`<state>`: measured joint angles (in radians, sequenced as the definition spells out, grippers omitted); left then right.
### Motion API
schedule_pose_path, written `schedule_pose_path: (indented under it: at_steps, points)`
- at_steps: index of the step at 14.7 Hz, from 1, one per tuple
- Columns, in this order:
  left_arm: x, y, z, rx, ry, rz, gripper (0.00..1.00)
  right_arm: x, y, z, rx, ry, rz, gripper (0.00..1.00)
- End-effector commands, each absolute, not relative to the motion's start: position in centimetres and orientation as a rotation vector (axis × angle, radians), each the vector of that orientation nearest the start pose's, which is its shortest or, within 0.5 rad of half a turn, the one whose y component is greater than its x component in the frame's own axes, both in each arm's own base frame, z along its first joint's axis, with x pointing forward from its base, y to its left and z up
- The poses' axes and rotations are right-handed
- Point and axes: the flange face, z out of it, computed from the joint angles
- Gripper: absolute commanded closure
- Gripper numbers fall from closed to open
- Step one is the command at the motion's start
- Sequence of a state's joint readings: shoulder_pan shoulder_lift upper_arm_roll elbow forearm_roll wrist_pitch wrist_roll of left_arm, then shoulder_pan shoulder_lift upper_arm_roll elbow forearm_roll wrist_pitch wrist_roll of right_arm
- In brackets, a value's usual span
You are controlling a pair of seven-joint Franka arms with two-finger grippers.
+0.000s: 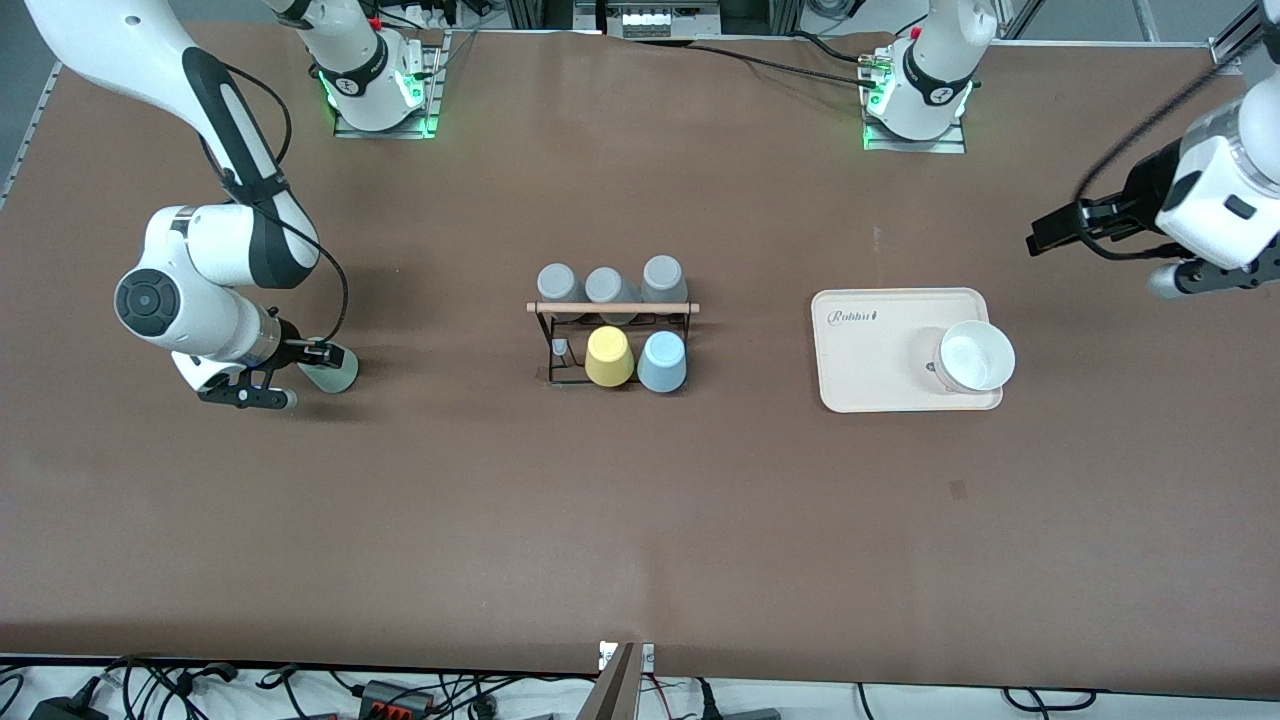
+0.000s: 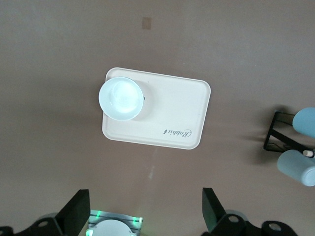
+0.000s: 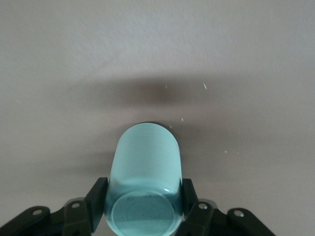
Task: Hang scattered cups on rack with three cups
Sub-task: 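Lift and carry the teal cup with the right gripper to the rack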
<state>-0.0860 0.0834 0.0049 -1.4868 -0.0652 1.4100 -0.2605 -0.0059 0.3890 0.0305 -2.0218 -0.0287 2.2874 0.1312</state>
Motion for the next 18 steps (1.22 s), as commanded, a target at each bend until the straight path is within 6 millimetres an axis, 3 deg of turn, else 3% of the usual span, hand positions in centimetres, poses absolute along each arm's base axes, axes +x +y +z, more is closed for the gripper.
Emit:
schedule_pose_path:
  at_steps: [1, 4, 5, 7, 10, 12, 14, 16, 18]
  points:
    - [55.0, -5.3, 60.7, -3.135, -0.199, 0.224, 0.0, 61.6, 3.4, 30.0, -3.152, 0.064, 0.22, 0.76]
    - [55.3, -5.2, 60.7, -3.144, -0.204, 0.225, 0.0, 63.7, 7.2, 35.9, -3.139, -0.106, 0.241, 0.76]
    - [55.4, -5.2, 60.8, -3.144, -0.204, 0.217, 0.0, 64.3, 9.3, 37.7, -3.138, -0.172, 0.193, 0.76]
    - [55.4, -5.0, 61.0, -3.145, -0.204, 0.212, 0.0, 64.3, 14.1, 41.0, -3.136, -0.281, 0.146, 0.76]
    - [55.3, -5.1, 60.9, -3.138, -0.204, 0.223, 0.0, 63.9, 18.9, 44.3, -3.126, -0.38, 0.11, 0.76]
    - [55.3, -5.2, 60.9, -3.145, -0.201, 0.225, 0.0, 63.7, 21.6, 45.6, -3.118, -0.427, 0.067, 0.76]
    - [55.3, -5.2, 60.9, -3.147, -0.206, 0.226, 0.0, 64.1, 22.8, 46.1, -3.115, -0.38, 0.038, 0.76]
    - [55.3, -5.2, 60.9, -3.147, -0.203, 0.228, 0.0, 63.0, 26.3, 45.8, -3.118, -0.406, 0.043, 0.76]
    - [55.3, -4.8, 60.9, -3.147, -0.203, 0.23, 0.0, 61.9, 29.1, 45.3, -3.138, -0.276, 0.048, 0.76]
